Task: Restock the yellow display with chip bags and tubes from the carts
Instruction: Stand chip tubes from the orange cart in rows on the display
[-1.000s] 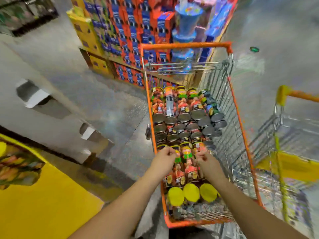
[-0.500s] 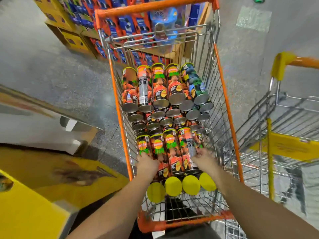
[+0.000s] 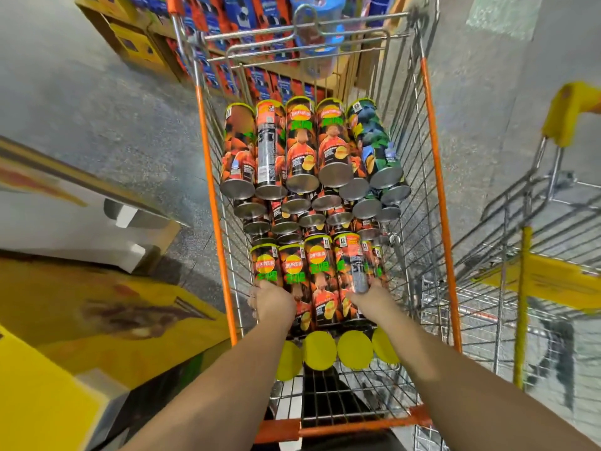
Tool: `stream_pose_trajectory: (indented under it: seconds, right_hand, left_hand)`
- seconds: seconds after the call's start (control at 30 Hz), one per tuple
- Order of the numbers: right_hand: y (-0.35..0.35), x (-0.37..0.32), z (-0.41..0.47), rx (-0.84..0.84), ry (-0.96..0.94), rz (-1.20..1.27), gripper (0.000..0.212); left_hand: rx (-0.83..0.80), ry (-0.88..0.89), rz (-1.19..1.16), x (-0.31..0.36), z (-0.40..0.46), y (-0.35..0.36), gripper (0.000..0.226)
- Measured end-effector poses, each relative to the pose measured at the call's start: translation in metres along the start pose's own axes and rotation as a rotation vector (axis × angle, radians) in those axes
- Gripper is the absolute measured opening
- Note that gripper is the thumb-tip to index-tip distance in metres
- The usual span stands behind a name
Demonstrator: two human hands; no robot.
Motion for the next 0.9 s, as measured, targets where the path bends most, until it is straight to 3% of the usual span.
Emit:
stream_pose_trajectory:
  seconds: [0.2, 0.33, 0.47, 0.57, 0.73, 0.8, 0.9]
  right_hand:
    - [0.007, 0.004, 0.007, 0.018, 0.050, -0.008, 0.099]
    - [0.012, 0.004, 0.008, -0.088, 0.072, 0.215, 0.080]
    - [0.013, 0.000, -0.014, -0.238, 0.099, 0.402, 0.084]
    - [0.006, -0.010, -0.037, -0.326, 0.004, 0.438, 0.064]
    - [-0.006, -0.034, -0.073, -0.311, -0.213, 0.329, 0.093]
    - [-0.005, -0.054, -0.102, -0.303, -0.298, 0.286, 0.084]
    - [0.015, -0.105, -0.184, -0.336, -0.411, 0.203, 0.047]
  left_hand:
    - [0.020, 0.030, -0.036, -0.005, 0.009, 0.003, 0.074]
    - [-0.026, 0.046, -0.150, -0.005, 0.012, 0.003, 0.067]
    - [0.011, 0.123, -0.295, 0.003, 0.000, -0.009, 0.062]
    - [0.033, 0.232, -0.379, 0.016, -0.013, -0.025, 0.056]
    - [-0.009, 0.429, -0.607, 0.026, -0.046, -0.068, 0.044]
    - [-0.011, 0.503, -0.659, 0.019, -0.061, -0.101, 0.051]
    - [-0.025, 0.596, -0.777, -0.005, -0.088, -0.158, 0.046]
Point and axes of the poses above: each hand's wrist, its own z-axis towards the middle knuckle, its own y-axis out of the palm, x = y × z, the point moved 8 cm from there along z, towards the middle knuckle, and after that the axes turned 7 degrees about y, right-handed, at the moved point
